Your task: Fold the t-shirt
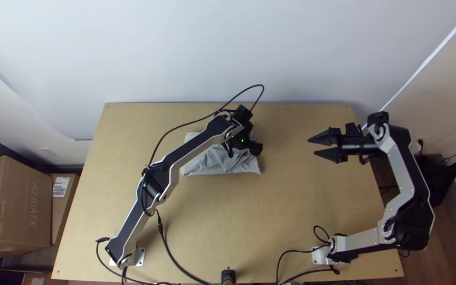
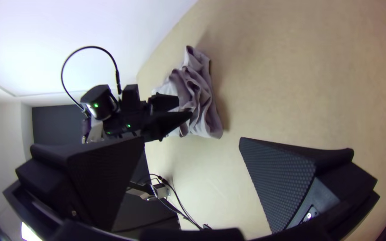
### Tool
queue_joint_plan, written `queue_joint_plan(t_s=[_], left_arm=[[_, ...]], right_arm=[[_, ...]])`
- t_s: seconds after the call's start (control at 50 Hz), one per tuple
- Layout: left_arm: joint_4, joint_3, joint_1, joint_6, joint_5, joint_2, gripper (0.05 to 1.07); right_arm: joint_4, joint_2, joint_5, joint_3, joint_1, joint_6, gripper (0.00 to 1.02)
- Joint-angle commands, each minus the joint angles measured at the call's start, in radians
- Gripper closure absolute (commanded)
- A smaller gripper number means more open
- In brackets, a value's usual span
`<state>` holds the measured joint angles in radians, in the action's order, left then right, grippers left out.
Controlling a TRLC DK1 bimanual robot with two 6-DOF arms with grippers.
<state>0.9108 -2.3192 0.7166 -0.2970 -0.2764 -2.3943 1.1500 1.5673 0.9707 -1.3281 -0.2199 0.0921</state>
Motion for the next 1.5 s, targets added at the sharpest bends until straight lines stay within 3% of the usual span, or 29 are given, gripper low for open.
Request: queue_joint_plan(t_s=[0.0,0.26,0.46,0.62,0.8,1.02,1.08,1.1,1.18,1.2,1.48], left_arm=[[-0.012,-0.028,-0.037,-0.031,-0.003,0.103,0.09],[0.013,-0.005,-0.184,-0.022,-0.003,0.279,0.09],[0.08,0.075,-0.299,0.009,-0.001,0.389,0.09],[0.12,0.17,-0.35,0.085,0.066,0.437,0.09],[0.149,0.19,-0.387,0.091,0.074,0.478,0.09],[0.155,0.245,-0.401,0.114,0.078,0.512,0.09],[0.155,0.25,-0.401,0.116,0.08,0.514,0.09],[0.155,0.25,-0.402,0.116,0.08,0.514,0.09],[0.155,0.25,-0.402,0.116,0.08,0.514,0.09],[0.155,0.248,-0.402,0.118,0.08,0.514,0.09],[0.16,0.247,-0.407,0.121,0.08,0.514,0.09]], right_arm=[[-0.035,0.031,-0.03,0.021,0.097,0.005,0.04],[-0.156,0.14,-0.124,-0.026,0.343,0.121,0.05],[-0.28,0.243,-0.224,-0.098,0.465,0.187,0.05],[-0.369,0.326,-0.325,-0.177,0.531,0.235,0.05],[-0.458,0.405,-0.421,-0.243,0.588,0.256,0.05],[-0.484,0.51,-0.449,-0.333,0.62,0.278,0.06],[-0.483,0.534,-0.454,-0.355,0.622,0.285,0.2],[-0.484,0.539,-0.455,-0.358,0.622,0.285,0.32],[-0.51,0.547,-0.483,-0.364,0.62,0.285,0.95],[-0.519,0.547,-0.484,-0.364,0.62,0.285,1.0],[-0.524,0.579,-0.518,-0.459,0.565,0.287,1.0]])
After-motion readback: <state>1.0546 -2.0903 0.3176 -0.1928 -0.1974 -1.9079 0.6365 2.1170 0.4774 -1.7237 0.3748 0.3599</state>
